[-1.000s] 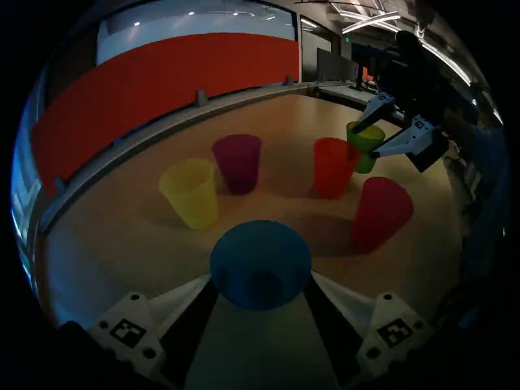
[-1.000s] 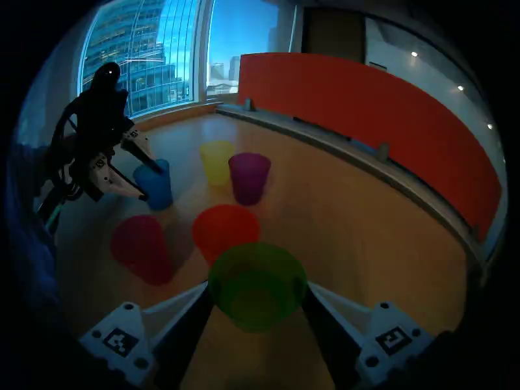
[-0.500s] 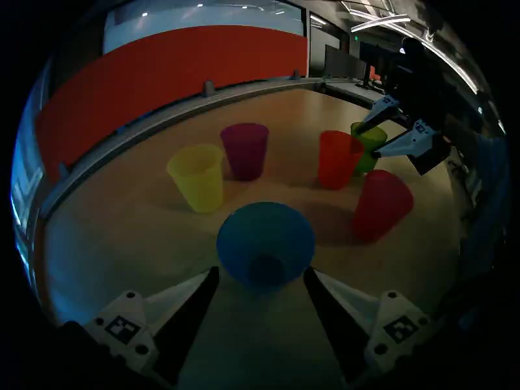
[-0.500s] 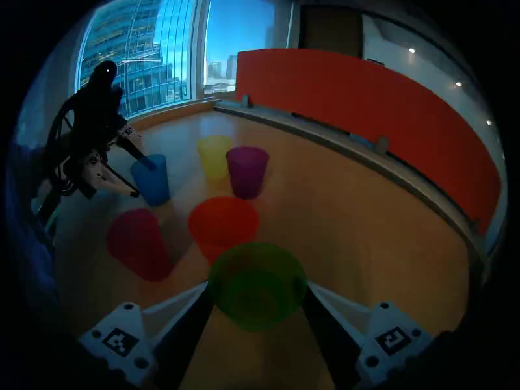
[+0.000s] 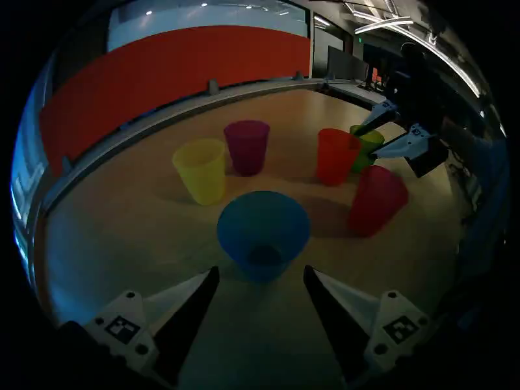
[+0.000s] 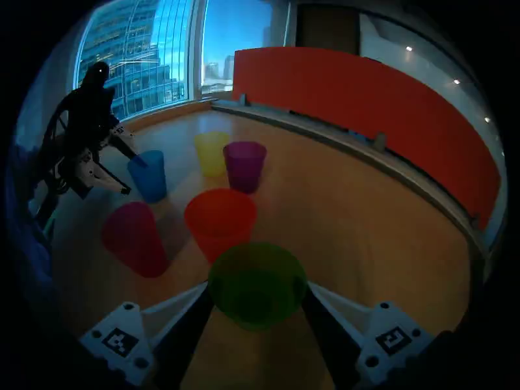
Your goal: Pour water
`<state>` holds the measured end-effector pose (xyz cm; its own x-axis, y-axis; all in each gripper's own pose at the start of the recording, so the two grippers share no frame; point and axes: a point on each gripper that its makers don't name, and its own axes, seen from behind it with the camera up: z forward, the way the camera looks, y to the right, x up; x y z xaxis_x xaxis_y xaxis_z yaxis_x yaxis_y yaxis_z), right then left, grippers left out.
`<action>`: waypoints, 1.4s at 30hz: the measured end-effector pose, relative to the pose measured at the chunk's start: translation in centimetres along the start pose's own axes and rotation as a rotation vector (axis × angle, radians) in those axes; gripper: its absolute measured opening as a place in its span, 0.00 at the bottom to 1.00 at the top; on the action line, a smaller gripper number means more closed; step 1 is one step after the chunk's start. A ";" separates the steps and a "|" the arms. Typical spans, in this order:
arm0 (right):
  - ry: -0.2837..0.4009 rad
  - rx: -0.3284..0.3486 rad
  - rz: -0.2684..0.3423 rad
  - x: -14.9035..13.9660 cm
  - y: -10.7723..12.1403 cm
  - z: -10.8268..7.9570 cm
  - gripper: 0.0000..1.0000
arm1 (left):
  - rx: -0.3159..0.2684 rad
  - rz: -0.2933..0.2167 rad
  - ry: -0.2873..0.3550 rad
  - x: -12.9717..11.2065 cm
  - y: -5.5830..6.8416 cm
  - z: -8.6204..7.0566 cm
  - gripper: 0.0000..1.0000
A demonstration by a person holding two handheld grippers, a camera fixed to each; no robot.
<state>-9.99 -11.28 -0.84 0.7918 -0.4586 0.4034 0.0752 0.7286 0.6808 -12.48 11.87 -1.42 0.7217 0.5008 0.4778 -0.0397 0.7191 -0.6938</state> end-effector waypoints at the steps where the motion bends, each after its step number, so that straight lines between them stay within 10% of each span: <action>1: 0.000 0.000 0.001 -0.1 0.0 -0.1 0.91 | 0.000 0.000 0.000 0.0 0.0 0.0 0.97; 18: 0.001 -0.018 0.030 -0.4 -0.1 -0.8 1.00 | 0.010 -0.029 0.001 -0.2 -0.1 -0.7 0.97; 42: 0.032 -0.140 0.059 -2.5 0.8 -6.8 1.00 | 0.112 -0.122 0.070 -2.7 -0.6 -5.7 0.97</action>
<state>-7.75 -6.09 -5.48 0.8159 -0.3984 0.4190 0.1100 0.8184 0.5640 -10.50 7.31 -5.35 0.7722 0.3747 0.5131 -0.0232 0.8237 -0.5666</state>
